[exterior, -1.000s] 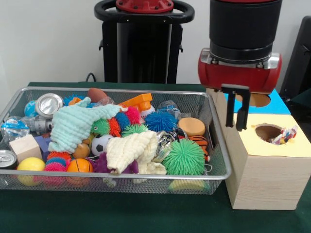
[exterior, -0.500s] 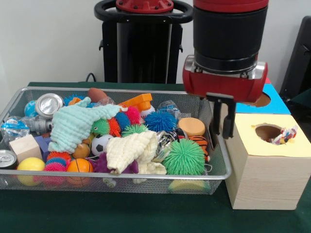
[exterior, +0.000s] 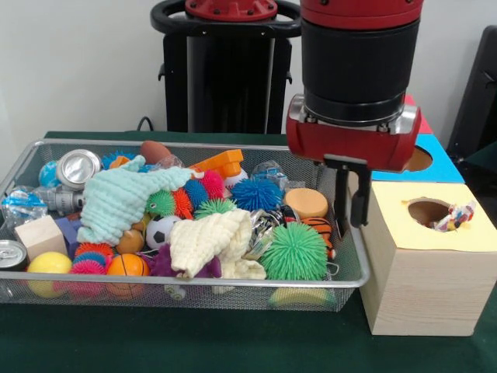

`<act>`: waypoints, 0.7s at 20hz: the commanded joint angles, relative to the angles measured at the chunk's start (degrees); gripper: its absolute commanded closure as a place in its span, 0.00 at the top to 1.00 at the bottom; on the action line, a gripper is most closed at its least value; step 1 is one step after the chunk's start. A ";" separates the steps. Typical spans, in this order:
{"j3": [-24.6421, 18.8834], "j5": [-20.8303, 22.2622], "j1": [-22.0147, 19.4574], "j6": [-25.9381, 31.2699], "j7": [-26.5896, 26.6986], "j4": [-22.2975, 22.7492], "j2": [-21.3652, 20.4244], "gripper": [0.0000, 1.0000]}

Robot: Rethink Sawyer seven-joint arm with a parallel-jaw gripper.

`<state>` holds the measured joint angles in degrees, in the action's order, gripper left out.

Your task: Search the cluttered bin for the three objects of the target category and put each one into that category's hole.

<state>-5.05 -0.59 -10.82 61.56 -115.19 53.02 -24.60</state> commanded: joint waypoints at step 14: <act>-3.91 -1.61 2.64 2.94 -2.10 6.60 -2.50 0.00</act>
<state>-5.05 -0.93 -9.05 61.57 -115.19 53.04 -26.24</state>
